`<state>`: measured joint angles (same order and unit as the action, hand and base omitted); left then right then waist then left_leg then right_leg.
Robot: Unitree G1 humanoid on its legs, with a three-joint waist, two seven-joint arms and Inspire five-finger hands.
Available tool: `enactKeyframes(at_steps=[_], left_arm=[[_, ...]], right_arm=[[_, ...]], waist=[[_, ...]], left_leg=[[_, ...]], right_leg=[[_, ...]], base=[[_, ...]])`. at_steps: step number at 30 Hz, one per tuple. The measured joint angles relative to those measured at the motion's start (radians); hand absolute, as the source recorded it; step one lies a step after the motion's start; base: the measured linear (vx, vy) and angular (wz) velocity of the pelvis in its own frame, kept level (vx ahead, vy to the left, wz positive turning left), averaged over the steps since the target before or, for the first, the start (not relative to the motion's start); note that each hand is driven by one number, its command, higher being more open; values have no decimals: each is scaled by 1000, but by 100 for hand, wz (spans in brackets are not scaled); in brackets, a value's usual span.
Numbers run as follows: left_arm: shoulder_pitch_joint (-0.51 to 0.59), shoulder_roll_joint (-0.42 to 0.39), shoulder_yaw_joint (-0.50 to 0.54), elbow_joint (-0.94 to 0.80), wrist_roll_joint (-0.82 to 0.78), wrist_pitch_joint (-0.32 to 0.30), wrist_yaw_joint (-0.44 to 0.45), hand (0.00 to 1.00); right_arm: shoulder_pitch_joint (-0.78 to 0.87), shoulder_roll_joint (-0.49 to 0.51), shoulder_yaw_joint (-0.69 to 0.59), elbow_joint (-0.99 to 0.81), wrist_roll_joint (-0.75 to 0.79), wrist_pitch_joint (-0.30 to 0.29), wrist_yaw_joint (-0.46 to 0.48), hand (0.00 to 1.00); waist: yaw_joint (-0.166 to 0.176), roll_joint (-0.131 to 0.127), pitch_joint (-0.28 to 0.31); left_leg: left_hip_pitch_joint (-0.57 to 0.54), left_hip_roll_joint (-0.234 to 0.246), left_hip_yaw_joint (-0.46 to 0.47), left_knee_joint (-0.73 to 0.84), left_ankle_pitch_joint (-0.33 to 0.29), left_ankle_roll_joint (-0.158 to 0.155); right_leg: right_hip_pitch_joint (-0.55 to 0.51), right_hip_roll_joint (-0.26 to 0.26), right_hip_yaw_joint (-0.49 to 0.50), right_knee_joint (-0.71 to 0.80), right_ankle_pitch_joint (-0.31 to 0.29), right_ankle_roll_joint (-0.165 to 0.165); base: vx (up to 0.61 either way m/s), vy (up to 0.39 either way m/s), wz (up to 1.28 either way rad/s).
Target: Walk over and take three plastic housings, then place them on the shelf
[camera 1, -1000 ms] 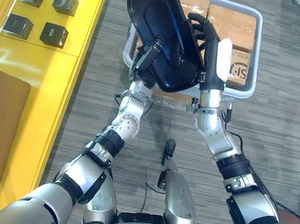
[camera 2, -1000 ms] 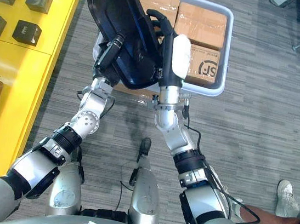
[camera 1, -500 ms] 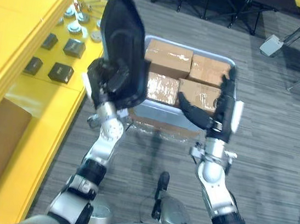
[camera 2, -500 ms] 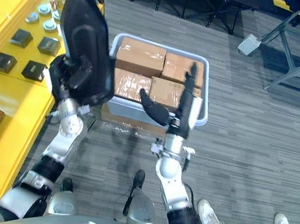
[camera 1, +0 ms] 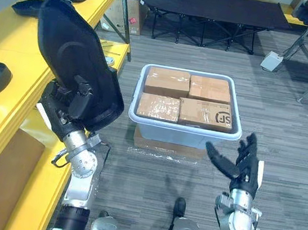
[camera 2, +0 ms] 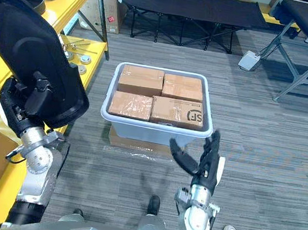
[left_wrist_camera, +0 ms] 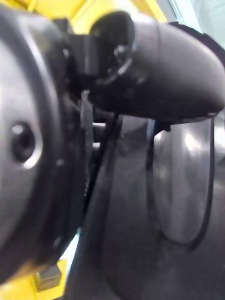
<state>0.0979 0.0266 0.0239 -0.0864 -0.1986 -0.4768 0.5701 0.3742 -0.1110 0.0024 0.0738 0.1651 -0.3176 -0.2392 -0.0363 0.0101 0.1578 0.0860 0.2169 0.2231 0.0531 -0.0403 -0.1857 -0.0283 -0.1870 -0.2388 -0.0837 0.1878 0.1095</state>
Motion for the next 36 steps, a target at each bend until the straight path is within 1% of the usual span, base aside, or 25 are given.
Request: enactKeyframes(at_steps=[1, 3, 6, 9, 11, 13, 15, 17, 18, 19, 20, 21, 23, 24, 25, 27, 28, 29, 30, 31, 32, 33, 34, 35, 36], left_arm=[[21, 0, 3, -18, -43, -1, -42, 0], [60, 0, 5, -39, -76, 1, -88, 0], [108, 1, 14, -74, -85, 19, -136, 0], [164, 2, 36, -126, -87, 50, -174, 0], [223, 1, 59, -177, -115, 71, -191, 0], [258, 2, 75, -196, -119, 73, -200, 0], [285, 2, 86, -214, -146, 73, -219, 0], [311, 6, 96, -235, -156, 73, -245, 0], [311, 7, 96, -235, -156, 73, -253, 0], [312, 11, 95, -235, -156, 73, -268, 0], [312, 11, 92, -235, -156, 73, -286, 0], [313, 11, 90, -235, -157, 73, -296, 0], [313, 11, 92, -235, -157, 73, -299, 0], [320, 11, 93, -235, -156, 73, -298, 0], [329, 11, 95, -235, -156, 73, -297, 0], [354, 10, 97, -237, -155, 72, -287, 0], [356, 10, 100, -238, -155, 72, -287, 0], [365, 11, 119, -252, -156, 73, -290, 0], [368, 11, 128, -265, -155, 73, -290, 0], [373, 12, 148, -292, -153, 73, -291, 0], [373, 16, 178, -325, -150, 73, -293, 0], [373, 16, 194, -337, -149, 72, -296, 0], [373, 18, 231, -359, -149, 69, -295, 0], [369, 29, 272, -386, -150, 66, -280, 0], [359, 28, 287, -387, -150, 63, -272, 0]], right_arm=[[4, 0, 0, 1, 1, 8, 6, 100], [1, -2, -1, 0, 2, 7, 17, 100], [-9, -2, 1, -2, 1, 7, 20, 100], [-35, -16, 18, -2, 2, 8, 30, 100], [-69, -50, 62, 0, 0, 8, 39, 100], [-82, -58, 86, 0, 0, 8, 45, 100], [-85, -60, 107, 0, -1, 8, 49, 100], [-92, -64, 133, 0, 0, 8, 55, 100], [-95, -65, 137, 0, 0, 8, 53, 100], [-109, -68, 144, 0, 0, 10, 48, 100], [-128, -76, 152, 0, 0, 16, 33, 100], [-147, -82, 156, 1, 0, 22, 23, 100], [-186, -86, 169, 3, -1, 28, 9, 100], [-228, -87, 185, 5, -1, 28, 10, 100], [-244, -87, 196, 6, 0, 28, 11, 100], [-293, -85, 247, 5, 0, 26, 32, 100], [-301, -80, 256, 5, 0, 26, 36, 100], [-316, -68, 289, 3, 0, 23, 45, 100], [-317, -61, 297, 0, 0, 18, 49, 100], [-321, -44, 306, -2, 0, 8, 55, 100], [-322, -26, 311, -9, 2, -2, 59, 100], [-324, -24, 314, -12, 2, -6, 60, 100], [-332, -24, 319, -12, 2, -18, 63, 100], [-356, -29, 326, -12, 0, -26, 66, 100], [-372, -35, 325, -12, -1, -26, 67, 100]], waist=[[1, 5, -3], [6, 6, -12], [13, 4, -15], [41, 7, -15], [65, 15, -15], [78, 20, -15], [96, 23, -19], [119, 21, -20], [121, 21, -20], [120, 19, -18], [121, 19, -17], [133, 20, -15], [163, 20, -2], [182, 22, 20], [188, 21, 23], [205, 29, 35], [208, 28, 39], [222, 17, 42], [226, 10, 42], [232, -6, 43], [243, -24, 41], [248, -25, 41], [252, -23, 41], [250, -33, 35], [251, -28, 33]], left_leg=[[6, 0, 0, -2, 3, -5], [11, 1, -5, -3, 2, -5], [11, 2, -25, -3, 2, -3], [5, 5, -56, 17, -7, 2], [-11, 7, -97, 64, -30, 3], [-16, 7, -122, 78, -39, 3], [-40, 5, -156, 93, -42, 7], [-89, 2, -176, 99, -27, 28], [-108, 2, -175, 99, -18, 38], [-139, 2, -163, 97, 2, 55], [-161, 2, -144, 93, 27, 62], [-171, -1, -139, 91, 43, 51], [-182, -15, -145, 113, 49, 36], [-185, -23, -148, 168, 19, 39], [-189, -24, -148, 196, 1, 42], [-219, -24, -170, 331, -88, 51], [-223, -26, -177, 360, -109, 54], [-239, -37, -188, 416, -152, 65], [-251, -45, -197, 436, -164, 72], [-270, -63, -210, 460, -183, 79], [-294, -96, -227, 487, -200, 102], [-303, -110, -237, 499, -209, 116], [-309, -142, -258, 515, -224, 141], [-310, -189, -292, 522, -236, 167], [-308, -209, -318, 522, -241, 177]], right_leg=[[5, 0, -1, 0, 0, 0], [15, 0, -8, 0, -2, -2], [32, 0, -27, 0, -6, 2], [54, 0, -54, 5, -13, -1], [87, -2, -86, 5, -17, 5], [111, -4, -111, 5, -26, 12], [129, -9, -152, 5, -38, 10], [138, -21, -220, 5, -48, 17], [141, -26, -246, 5, -51, 20], [149, -39, -302, 5, -56, 26], [153, -52, -340, 5, -59, 30], [153, -59, -355, 5, -58, 31], [151, -80, -356, 33, -62, 38], [154, -106, -353, 92, -82, 52], [155, -115, -349, 113, -92, 58], [182, -137, -352, 176, -132, 78], [190, -143, -356, 190, -144, 76], [200, -161, -366, 218, -171, 89], [204, -168, -370, 221, -179, 92], [208, -181, -381, 222, -187, 96], [214, -196, -386, 214, -203, 81], [219, -197, -380, 217, -223, 38], [214, -196, -331, 258, -302, -99], [179, -193, -242, 349, -290, -159], [162, -216, -239, 405, -260, -164]], base=[[0, 0, 0], [-6, 5, 6], [-2, -1, 19], [5, -2, 26], [-2, 7, 38], [-7, 10, 46], [-6, 6, 62], [-5, 3, 88], [6, 2, 120], [29, 20, 130], [37, 38, 123], [41, 56, 72], [76, 124, 27], [102, 170, 15], [104, 175, 7], [68, 141, 13], [66, 185, 26], [56, 165, 26], [57, 174, 37], [52, 151, 54], [60, 158, 59], [100, 244, 77], [130, 251, 93], [109, 210, 98], [136, 180, 117]])
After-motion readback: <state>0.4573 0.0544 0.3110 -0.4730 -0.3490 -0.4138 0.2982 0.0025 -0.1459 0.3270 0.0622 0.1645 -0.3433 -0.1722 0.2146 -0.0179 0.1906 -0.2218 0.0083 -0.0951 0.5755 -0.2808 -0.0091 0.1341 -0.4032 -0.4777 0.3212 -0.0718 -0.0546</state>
